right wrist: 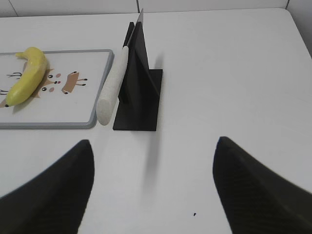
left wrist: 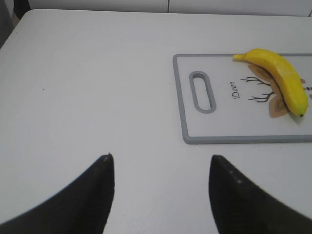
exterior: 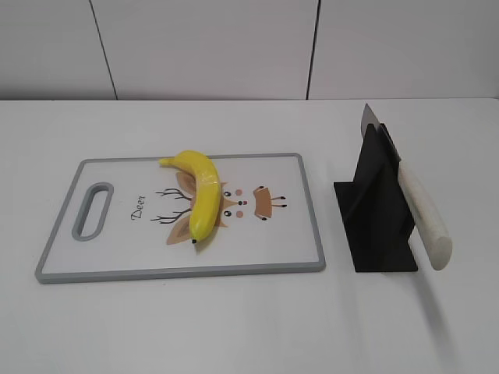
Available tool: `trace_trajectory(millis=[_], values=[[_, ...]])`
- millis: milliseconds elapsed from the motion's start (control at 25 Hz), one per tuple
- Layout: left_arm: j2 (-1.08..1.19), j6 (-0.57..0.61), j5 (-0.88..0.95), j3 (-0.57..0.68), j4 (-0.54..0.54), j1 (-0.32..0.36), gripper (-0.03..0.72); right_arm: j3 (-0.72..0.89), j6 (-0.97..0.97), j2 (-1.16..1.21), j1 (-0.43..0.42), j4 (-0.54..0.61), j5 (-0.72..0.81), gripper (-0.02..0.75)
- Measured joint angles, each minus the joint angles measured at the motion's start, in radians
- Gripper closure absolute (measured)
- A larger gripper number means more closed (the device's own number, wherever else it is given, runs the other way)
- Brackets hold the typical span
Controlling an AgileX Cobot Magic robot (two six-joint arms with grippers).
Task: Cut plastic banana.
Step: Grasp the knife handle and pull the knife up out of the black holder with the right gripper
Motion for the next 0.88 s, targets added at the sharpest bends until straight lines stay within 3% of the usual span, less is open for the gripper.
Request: trace_trajectory(millis=[880], values=[[0.0, -0.001, 0.0, 0.0, 0.0, 0.0, 0.111, 0.0, 0.0, 0.0, 0.0, 0.0, 0.0, 0.156]])
